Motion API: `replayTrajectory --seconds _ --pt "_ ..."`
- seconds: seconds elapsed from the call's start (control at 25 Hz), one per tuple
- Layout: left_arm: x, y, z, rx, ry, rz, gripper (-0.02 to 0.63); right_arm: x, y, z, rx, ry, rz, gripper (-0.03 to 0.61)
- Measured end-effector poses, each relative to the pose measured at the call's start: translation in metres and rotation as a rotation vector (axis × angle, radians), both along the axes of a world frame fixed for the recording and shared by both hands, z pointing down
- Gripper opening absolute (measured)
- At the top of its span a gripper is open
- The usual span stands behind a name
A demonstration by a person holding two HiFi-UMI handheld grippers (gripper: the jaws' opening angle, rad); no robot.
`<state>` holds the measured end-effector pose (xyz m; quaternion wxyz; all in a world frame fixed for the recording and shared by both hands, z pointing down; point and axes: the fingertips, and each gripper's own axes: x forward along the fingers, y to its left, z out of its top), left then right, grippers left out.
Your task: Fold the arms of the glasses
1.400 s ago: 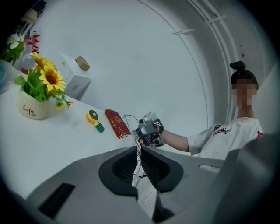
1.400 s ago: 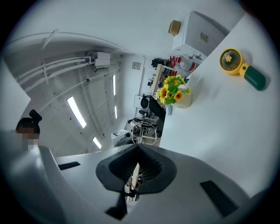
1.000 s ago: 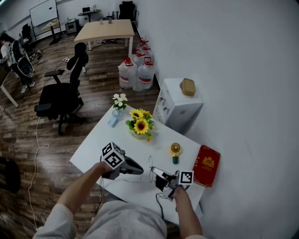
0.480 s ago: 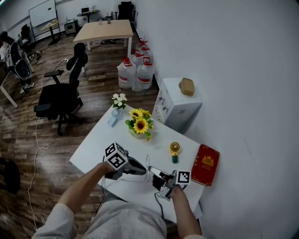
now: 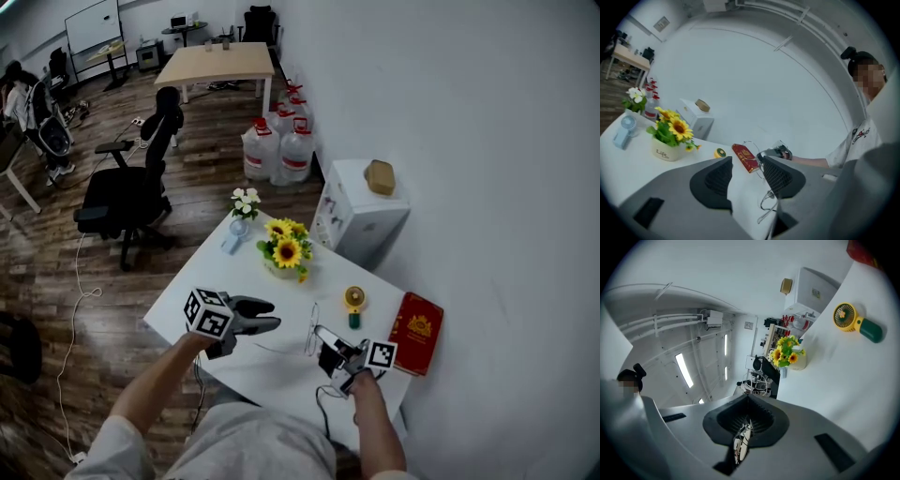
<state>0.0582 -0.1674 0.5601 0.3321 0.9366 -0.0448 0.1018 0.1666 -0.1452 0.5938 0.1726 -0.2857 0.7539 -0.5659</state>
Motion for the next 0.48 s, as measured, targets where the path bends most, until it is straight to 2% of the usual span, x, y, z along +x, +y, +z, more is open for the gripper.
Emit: replayTrajectory --seconds 0.08,0.16,0.32,0.48 --pt "-0.020 -0.014 0.000 0.024 0.001 -0.140 0.236 0.004 -0.004 -0.006 0.018 -0.005 0.017 0.008" --pt "-0.042 -0.023 0.002 0.011 0.018 -0.253 0.238 0.009 -0.008 -0.011 0.033 -0.008 0.035 0.007" --pt "-0.082 -0.026 0.011 -0.082 0.084 -0.434 0.241 0.018 -0.014 -0.018 0.062 -0.013 0.070 0.008" --pt "-0.115 -0.019 0.026 -0.137 0.118 -0.623 0.241 0.021 -0.019 -0.022 0.077 -0.014 0.096 0.008"
